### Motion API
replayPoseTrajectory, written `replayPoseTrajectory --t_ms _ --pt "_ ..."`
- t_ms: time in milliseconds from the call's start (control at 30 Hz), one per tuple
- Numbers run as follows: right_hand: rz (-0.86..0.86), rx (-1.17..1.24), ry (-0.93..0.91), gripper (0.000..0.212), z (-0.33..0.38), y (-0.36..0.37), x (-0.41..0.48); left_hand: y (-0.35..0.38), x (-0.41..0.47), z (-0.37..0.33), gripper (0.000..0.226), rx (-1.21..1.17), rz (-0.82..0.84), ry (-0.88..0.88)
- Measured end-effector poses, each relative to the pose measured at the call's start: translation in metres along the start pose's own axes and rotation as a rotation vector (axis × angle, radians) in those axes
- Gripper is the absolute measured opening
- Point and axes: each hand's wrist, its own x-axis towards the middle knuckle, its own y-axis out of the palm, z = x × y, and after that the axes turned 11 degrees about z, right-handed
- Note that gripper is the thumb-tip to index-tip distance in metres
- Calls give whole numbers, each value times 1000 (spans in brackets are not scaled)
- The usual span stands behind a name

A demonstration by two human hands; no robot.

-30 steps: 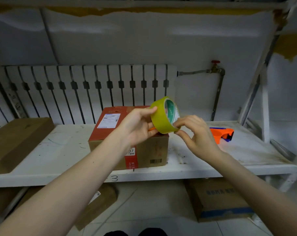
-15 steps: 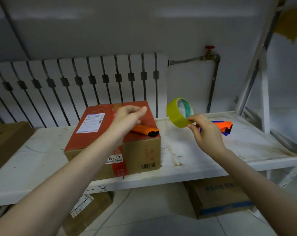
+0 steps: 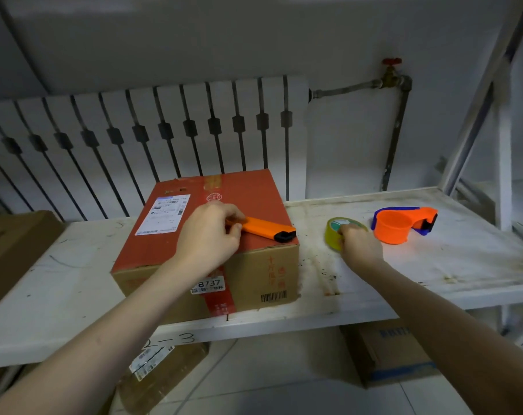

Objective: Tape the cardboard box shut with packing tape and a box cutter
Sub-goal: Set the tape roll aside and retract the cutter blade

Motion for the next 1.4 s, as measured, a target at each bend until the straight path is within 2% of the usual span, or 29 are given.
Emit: replayPoseTrajectory --t_ms 200,300,433,500,600,700,833,967,1033,1100,1233,1333,1400 --pt "113 41 62 19 4 3 -7 5 -6 1 31 84 71 46" --pt "-23 131 17 20 19 -20 -15 6 -8 1 34 108 99 43" --pt "-203 354 -213 27 73 -70 -36 6 -13 1 35 90 107 35" --pt "-137 313 -351 32 101 -89 -50 4 -17 1 35 59 104 20" --pt "46 79 -503 36 129 -95 -68 -6 -26 6 31 21 63 -5" --pt "31 -58 -547 37 134 -90 -72 -21 -37 14 25 -29 24 -45" --pt "-45 -61 -522 34 142 -92 -79 -38 -52 21 21 -133 18 -118" --pt "-108 150 -454 35 157 -104 -100 -50 -63 25 16 -319 42 -180" --pt "-92 278 -435 37 168 -114 -115 -54 -67 27 12 -518 54 -226" --pt "-41 457 -428 37 178 -123 -132 -58 -75 22 16 -788 49 -285" --pt "175 839 -416 35 195 -135 -161 -67 -87 6 24 -1271 -28 -344" --pt "251 914 -454 35 199 -138 -175 -76 -92 0 20 -1469 -143 -349" --pt "247 915 -487 38 200 -139 -181 -80 -96 0 17 -1511 -156 -340"
